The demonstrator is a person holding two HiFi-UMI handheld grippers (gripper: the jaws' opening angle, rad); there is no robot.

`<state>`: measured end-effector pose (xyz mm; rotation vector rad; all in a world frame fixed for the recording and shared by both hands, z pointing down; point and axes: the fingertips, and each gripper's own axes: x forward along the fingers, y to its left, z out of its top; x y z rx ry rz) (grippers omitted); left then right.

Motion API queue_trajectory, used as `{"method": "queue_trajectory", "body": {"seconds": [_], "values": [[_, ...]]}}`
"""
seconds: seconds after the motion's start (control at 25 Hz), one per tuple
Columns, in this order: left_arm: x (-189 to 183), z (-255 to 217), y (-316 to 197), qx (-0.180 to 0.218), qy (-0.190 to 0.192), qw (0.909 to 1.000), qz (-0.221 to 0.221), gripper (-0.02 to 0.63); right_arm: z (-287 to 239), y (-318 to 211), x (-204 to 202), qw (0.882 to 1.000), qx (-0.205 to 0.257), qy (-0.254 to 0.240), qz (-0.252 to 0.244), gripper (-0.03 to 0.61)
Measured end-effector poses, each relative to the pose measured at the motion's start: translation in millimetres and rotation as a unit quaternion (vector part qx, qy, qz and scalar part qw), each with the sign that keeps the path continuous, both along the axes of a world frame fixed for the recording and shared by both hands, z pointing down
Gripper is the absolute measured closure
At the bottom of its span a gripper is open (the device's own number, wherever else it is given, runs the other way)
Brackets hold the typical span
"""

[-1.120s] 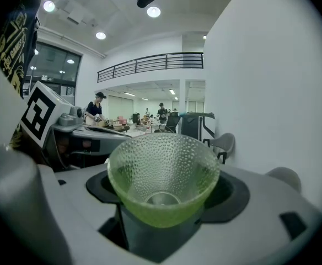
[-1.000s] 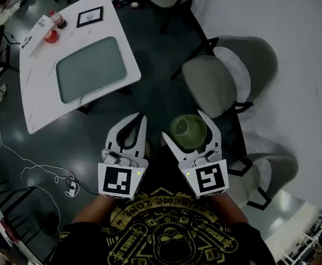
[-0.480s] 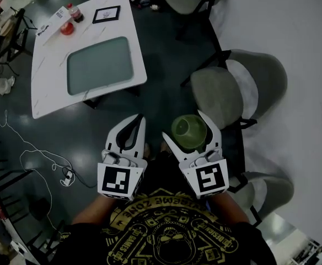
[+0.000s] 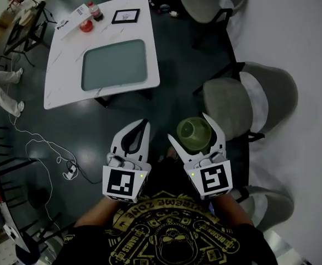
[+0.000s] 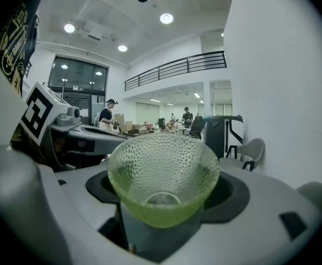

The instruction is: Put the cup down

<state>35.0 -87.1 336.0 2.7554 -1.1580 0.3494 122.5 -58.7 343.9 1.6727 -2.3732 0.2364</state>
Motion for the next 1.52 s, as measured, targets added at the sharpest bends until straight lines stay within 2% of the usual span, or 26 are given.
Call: {"method": "queue_trajectory", "body": {"seconds": [0.2, 0.6, 0.8, 1.04, 1.28, 1.52], "values": [[-15, -1, -10, 0.002, 0.009, 0.9998, -0.015, 0.603, 4, -9, -14, 1.0, -0.006, 0.002, -0.012, 0.186], [-53, 4, -51, -0.011, 0.013, 0.9997, -0.019, 0.603, 2, -50, -48, 1.0, -0.011, 0.01, -0.004, 0.186], [-74, -4, -76, -0.001, 0.019, 0.9997, -0.017, 0.603, -5, -73, -71, 1.0, -0.011, 0.018, -0.004, 0.186], [-105, -3, -105, 0.002, 0.019, 0.9996, -0.021, 0.603, -3, -106, -89, 0.999, -0.013, 0.031, 0.018, 0.186], [-132, -5, -127, 0.006, 0.026, 0.9993, -0.027, 0.603, -7, -129, -115, 0.999, -0.008, 0.035, 0.017, 0.186], [-145, -4, -133, 0.006, 0.036, 0.9987, -0.036, 0.603, -1, -138, -127, 0.999, -0.017, 0.038, 0.007, 0.186]]}}
